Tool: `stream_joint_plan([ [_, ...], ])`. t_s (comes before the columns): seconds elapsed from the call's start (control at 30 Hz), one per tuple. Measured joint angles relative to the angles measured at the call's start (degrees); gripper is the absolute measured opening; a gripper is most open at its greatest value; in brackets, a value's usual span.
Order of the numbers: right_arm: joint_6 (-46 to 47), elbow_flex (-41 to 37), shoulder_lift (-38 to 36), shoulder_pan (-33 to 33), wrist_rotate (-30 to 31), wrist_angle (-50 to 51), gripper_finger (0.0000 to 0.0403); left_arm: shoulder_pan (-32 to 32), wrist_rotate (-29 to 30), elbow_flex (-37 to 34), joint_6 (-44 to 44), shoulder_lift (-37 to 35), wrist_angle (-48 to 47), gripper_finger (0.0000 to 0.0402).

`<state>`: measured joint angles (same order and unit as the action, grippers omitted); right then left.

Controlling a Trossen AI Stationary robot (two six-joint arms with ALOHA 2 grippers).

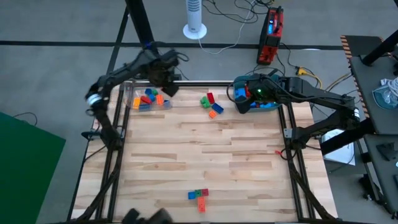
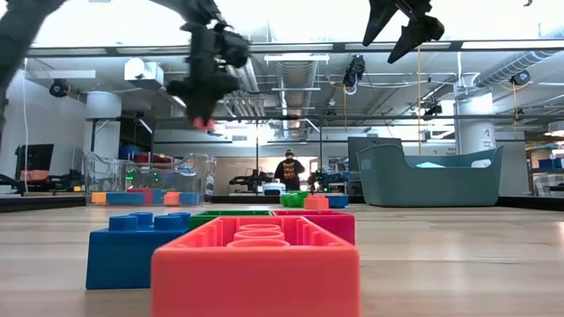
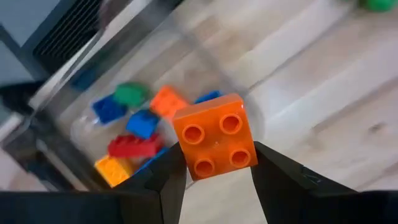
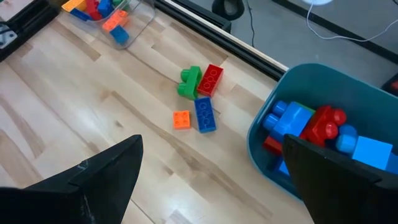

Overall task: Sort blocks by size
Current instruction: Put the small orange game piece into the transparent bin

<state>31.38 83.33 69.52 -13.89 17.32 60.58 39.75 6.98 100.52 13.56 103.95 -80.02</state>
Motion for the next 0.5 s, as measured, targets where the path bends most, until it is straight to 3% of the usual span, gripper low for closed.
stream_joint_plan([
  [0.23, -1.4, 0.0, 0.0, 0.0, 0.0, -0.3, 0.0373, 6.1, -0.9, -22.7, 3.5, -13.8, 10.5, 0.0153],
  [0.37, -2.0, 0.0, 0.0, 0.0, -1.3, -2.4, 0.0373, 8.7, -0.9, -29.4, 3.9, -16.8, 14.2, 0.0153],
  [0.5, -1.9, 0.0, 0.0, 0.0, -1.9, -3.3, 0.0373, 10.7, 1.1, -31.7, 4.0, -17.4, 15.1, 0.0153],
])
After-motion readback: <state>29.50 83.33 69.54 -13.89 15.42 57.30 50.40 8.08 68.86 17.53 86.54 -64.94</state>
